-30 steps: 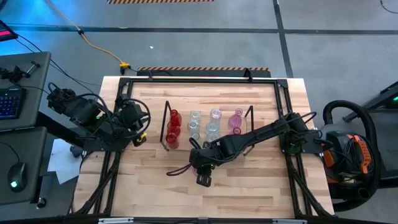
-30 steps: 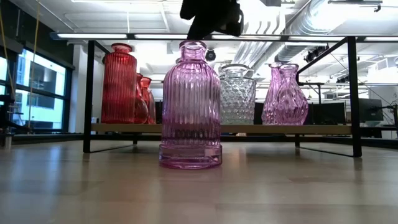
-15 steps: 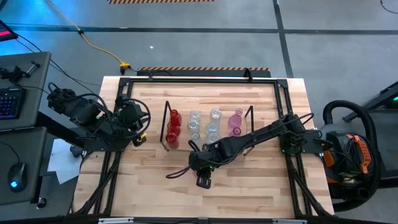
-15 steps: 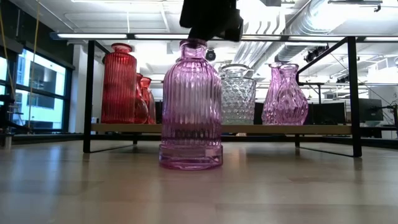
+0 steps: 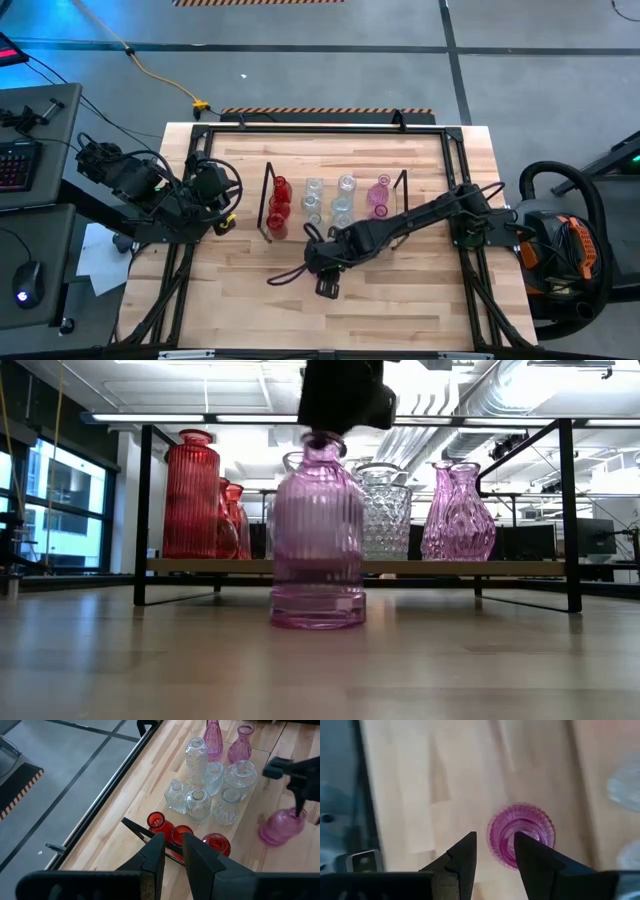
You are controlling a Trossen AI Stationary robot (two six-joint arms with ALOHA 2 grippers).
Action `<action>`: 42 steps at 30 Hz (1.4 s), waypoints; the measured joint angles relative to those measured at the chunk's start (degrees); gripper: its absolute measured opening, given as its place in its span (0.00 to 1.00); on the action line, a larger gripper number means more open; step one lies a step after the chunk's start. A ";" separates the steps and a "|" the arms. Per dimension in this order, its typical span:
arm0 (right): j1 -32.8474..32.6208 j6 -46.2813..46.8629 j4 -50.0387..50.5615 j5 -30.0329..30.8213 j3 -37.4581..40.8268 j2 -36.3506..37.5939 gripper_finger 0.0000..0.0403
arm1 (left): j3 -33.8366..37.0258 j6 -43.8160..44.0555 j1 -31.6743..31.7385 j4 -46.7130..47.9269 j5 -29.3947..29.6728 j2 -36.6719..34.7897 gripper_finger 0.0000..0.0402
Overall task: Sort vases onto shelf
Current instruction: Put the transparent vase aligned with the other transparent vase on the shelf
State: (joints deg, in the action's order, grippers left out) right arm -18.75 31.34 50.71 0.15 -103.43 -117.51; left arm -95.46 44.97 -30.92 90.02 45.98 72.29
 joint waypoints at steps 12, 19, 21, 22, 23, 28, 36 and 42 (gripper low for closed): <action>0.01 3.14 4.36 3.03 0.10 -0.09 0.32 | 0.00 0.00 0.00 -0.09 0.00 0.00 0.15; -0.31 5.05 7.77 2.98 0.15 -0.09 0.32 | 0.00 -0.04 0.00 -0.09 0.00 0.00 0.15; -0.48 6.05 7.93 2.77 0.16 -0.09 0.32 | 0.00 -0.05 0.02 -0.09 0.00 0.00 0.15; -0.64 6.39 8.08 2.16 0.17 -0.08 0.32 | 0.00 -0.07 0.00 -0.09 0.00 0.00 0.15; -0.88 6.94 8.33 1.50 0.17 -0.07 0.32 | 0.00 -0.07 0.00 -0.09 0.00 0.00 0.15; -2.30 8.47 11.82 0.15 0.21 -0.02 0.32 | 0.00 -0.10 0.00 -0.04 0.00 0.00 0.15; -3.48 10.81 17.29 0.27 0.21 0.02 0.26 | 0.02 -0.22 0.00 -0.02 0.00 0.00 0.15; -4.52 12.38 19.13 0.21 0.23 0.09 0.17 | 0.02 -0.22 0.02 0.00 0.00 0.00 0.15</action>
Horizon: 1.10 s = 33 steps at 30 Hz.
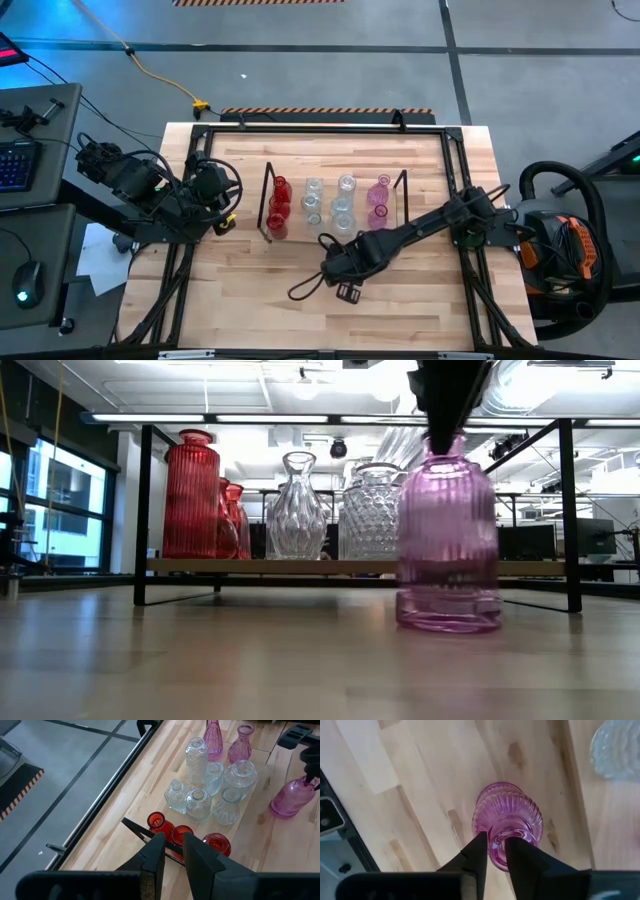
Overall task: Sort vases onto shelf
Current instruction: Put the transparent vase aligned with the other transparent vase on the shelf
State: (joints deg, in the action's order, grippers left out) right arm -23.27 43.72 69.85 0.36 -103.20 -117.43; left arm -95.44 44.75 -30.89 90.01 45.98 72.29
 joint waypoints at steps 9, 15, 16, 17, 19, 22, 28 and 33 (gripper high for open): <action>-2.61 2.78 0.88 -0.49 0.02 0.11 0.04 | 0.00 -0.26 -0.02 -0.02 0.02 0.00 0.15; -3.61 5.84 2.98 0.34 0.12 1.40 0.02 | 0.00 -0.94 -0.02 0.00 0.17 0.00 0.15; -3.65 6.51 3.89 0.67 0.15 1.83 0.02 | 0.00 -0.94 -0.02 0.00 0.58 0.00 0.15; -3.66 7.07 4.87 1.10 0.25 2.28 0.02 | 0.00 -0.94 -0.02 0.00 0.90 0.00 0.15; -3.65 7.94 6.72 2.13 0.43 3.11 0.02 | 0.00 -0.93 0.00 0.00 1.26 0.00 0.15; -3.63 8.98 9.15 2.96 0.59 4.24 0.02 | 0.00 -0.93 -0.02 0.00 1.31 0.00 0.15; -3.53 8.94 10.89 3.56 0.39 5.35 0.02 | 0.00 -0.94 -0.02 0.00 1.33 0.00 0.15; -3.17 8.74 11.09 3.72 0.35 5.38 0.02 | 0.00 -0.94 -0.01 0.00 1.33 0.02 0.15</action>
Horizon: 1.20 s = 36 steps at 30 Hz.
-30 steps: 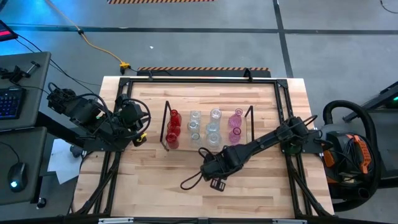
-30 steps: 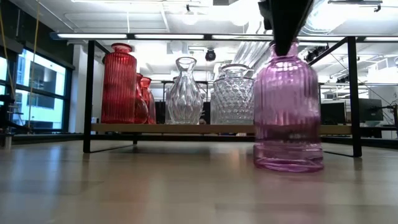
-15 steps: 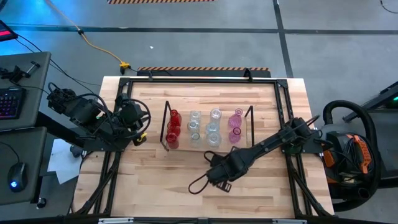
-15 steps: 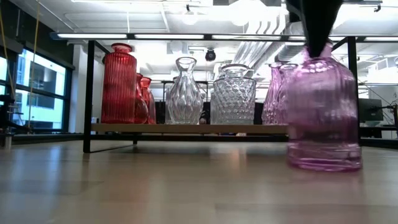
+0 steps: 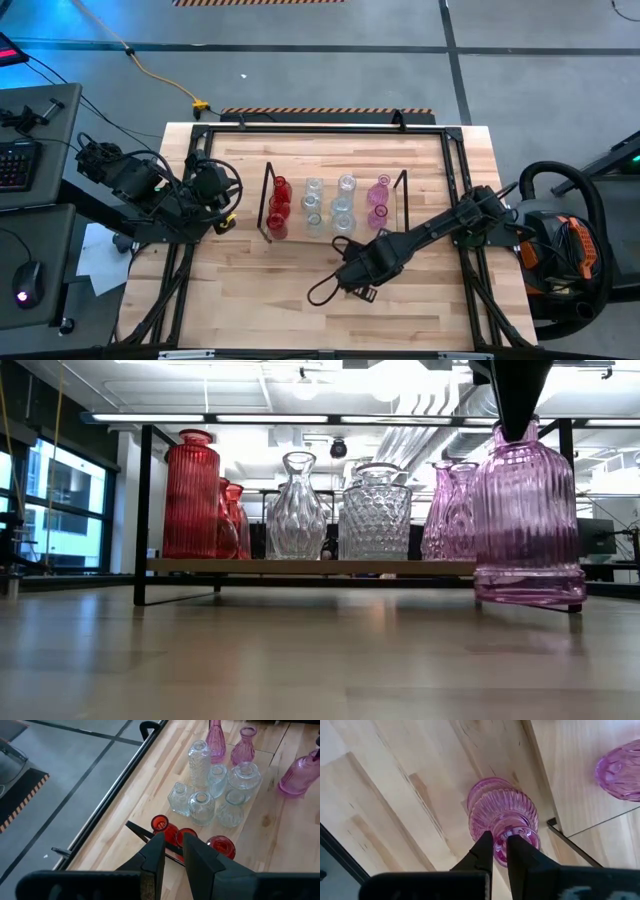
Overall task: Sort vases onto shelf
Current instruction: Put the transparent vase aligned with the other transparent vase on the shelf
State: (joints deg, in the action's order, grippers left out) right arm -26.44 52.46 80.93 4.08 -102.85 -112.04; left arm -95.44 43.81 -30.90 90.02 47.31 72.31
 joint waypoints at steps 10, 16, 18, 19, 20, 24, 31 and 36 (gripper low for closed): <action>1.12 -0.25 2.47 1.64 -0.10 2.08 0.02 | 0.00 -0.02 -0.01 0.00 0.00 0.00 0.15; 2.62 1.07 3.96 5.61 -0.25 5.53 0.02 | 0.00 0.02 -0.01 -0.02 0.00 0.00 0.15; 3.30 1.07 5.50 6.19 -0.26 5.97 0.02 | 0.00 0.02 0.01 -0.02 0.00 0.00 0.15; 3.62 1.07 6.43 6.43 -0.26 6.06 0.02 | 0.00 0.09 -0.01 -0.02 0.00 0.00 0.15; 3.97 1.03 7.28 6.50 -0.26 6.09 0.02 | 0.00 0.33 -0.01 -0.02 0.00 0.00 0.15; 5.19 -1.39 7.75 6.40 -0.26 6.11 0.02 | 0.00 0.51 -0.01 -0.02 0.00 0.00 0.15; 6.79 -3.66 7.19 6.33 -0.26 6.11 0.02 | 0.00 0.96 0.00 -0.02 -0.01 0.00 0.15; 7.71 -4.85 7.14 6.26 -0.26 6.07 0.02 | 0.00 0.96 0.01 -0.02 -0.02 0.00 0.15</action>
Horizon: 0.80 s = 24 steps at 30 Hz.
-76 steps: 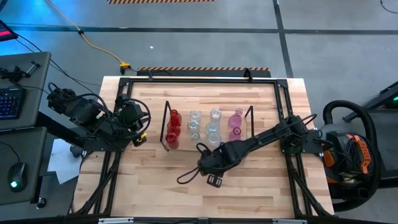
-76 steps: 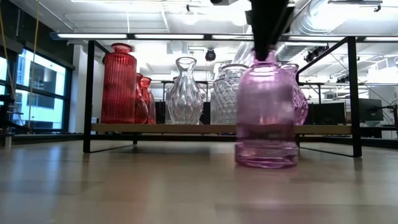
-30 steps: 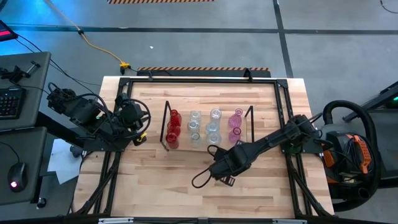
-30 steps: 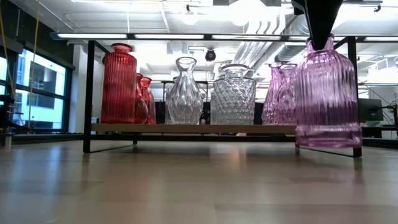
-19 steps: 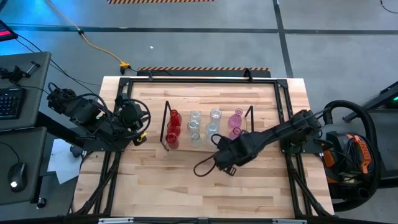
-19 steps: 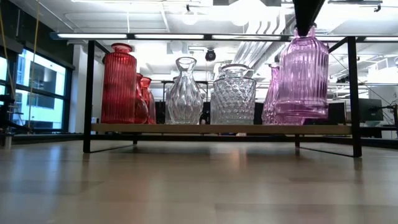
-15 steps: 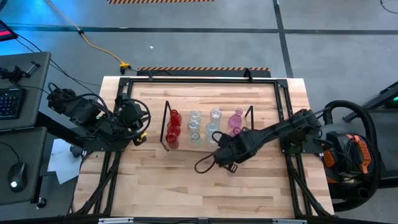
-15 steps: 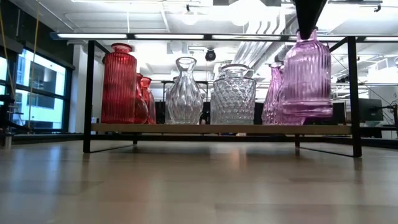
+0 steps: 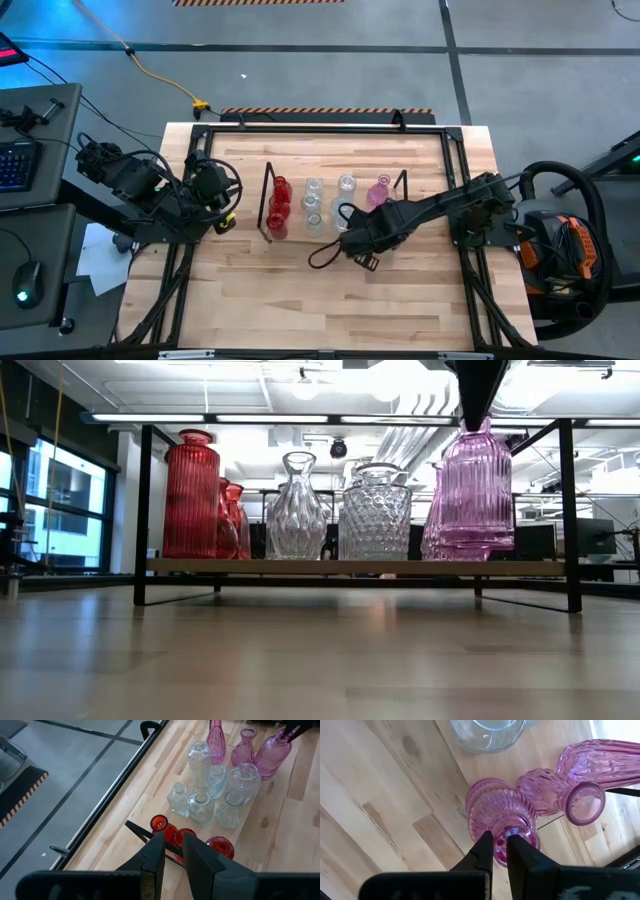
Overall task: Sort vases onto shelf
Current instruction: Put the transparent vase aligned with the other transparent vase on the shelf
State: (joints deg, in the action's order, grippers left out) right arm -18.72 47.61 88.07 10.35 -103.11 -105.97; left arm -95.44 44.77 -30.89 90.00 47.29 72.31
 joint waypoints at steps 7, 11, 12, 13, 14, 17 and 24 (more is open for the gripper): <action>0.37 -0.48 -0.62 -1.07 1.24 -0.09 0.02 | 0.00 0.00 -0.01 0.00 0.02 0.00 0.15; 0.37 -0.84 -2.91 -1.75 3.13 0.15 0.02 | 0.00 -0.41 -0.02 0.02 0.00 0.00 0.15; 0.35 -0.50 -3.13 -1.67 3.33 0.17 0.02 | 0.00 -0.48 -0.02 0.01 0.01 0.00 0.15; 0.31 -0.27 -3.30 -1.55 3.48 0.21 0.02 | 0.00 -0.48 -0.01 0.01 0.02 0.00 0.15; 0.31 -0.13 -3.46 -1.52 3.56 0.22 0.02 | 0.00 -0.46 -0.02 0.02 0.01 0.00 0.15; 0.33 -0.10 -3.47 -1.53 3.61 0.22 0.02 | 0.00 -0.46 -0.01 0.01 0.02 0.00 0.15; 0.37 -0.19 -2.85 -0.84 3.67 0.11 0.02 | 0.00 -0.46 -0.02 0.02 0.02 0.00 0.15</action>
State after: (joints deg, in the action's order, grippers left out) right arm -18.35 47.42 85.22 9.51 -99.44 -105.86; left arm -95.44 44.31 -30.92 90.02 47.31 72.31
